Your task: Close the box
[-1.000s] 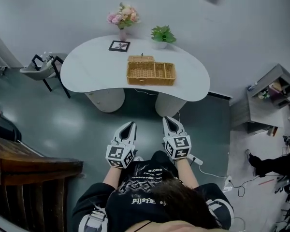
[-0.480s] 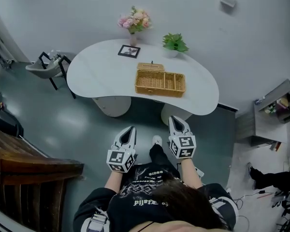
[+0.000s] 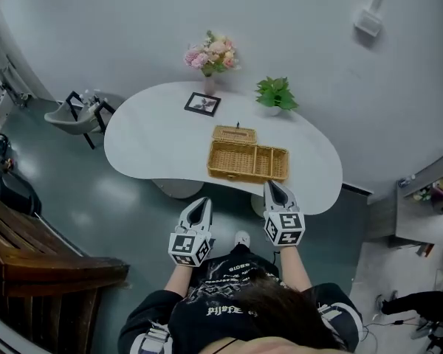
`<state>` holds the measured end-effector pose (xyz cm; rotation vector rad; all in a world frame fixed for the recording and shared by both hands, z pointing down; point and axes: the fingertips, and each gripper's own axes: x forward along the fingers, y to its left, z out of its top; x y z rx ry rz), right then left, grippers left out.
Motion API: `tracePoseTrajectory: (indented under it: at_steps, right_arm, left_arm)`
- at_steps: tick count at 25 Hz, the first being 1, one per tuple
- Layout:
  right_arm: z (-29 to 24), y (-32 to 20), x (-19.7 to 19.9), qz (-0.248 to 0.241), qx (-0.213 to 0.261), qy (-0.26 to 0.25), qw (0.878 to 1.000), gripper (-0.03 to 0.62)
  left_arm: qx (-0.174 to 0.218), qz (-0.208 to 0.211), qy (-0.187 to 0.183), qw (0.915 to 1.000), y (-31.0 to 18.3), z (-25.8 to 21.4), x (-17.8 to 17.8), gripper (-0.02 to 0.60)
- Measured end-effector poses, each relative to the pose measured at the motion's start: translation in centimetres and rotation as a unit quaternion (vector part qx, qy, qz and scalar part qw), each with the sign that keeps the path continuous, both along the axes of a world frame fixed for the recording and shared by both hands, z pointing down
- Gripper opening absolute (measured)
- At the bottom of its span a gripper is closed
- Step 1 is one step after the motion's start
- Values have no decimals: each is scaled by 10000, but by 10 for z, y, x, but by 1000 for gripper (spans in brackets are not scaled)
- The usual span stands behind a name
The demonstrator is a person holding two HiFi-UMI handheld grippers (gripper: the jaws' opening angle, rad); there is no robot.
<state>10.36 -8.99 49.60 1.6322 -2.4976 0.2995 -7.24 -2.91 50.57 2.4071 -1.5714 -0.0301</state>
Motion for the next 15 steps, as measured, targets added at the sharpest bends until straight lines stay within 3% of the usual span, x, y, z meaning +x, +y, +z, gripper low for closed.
tracePoseTrajectory:
  at_steps: [12,15]
  right_arm:
    - [0,-113,20,-594,-18,29,9982,27]
    - [-3,-131,16,-978,99,322,9946,26]
  left_arm:
    - [-77,-532,-61,9985,-109,4,38,26]
    - [-83,-712,-64,9974,-129,4,40,26]
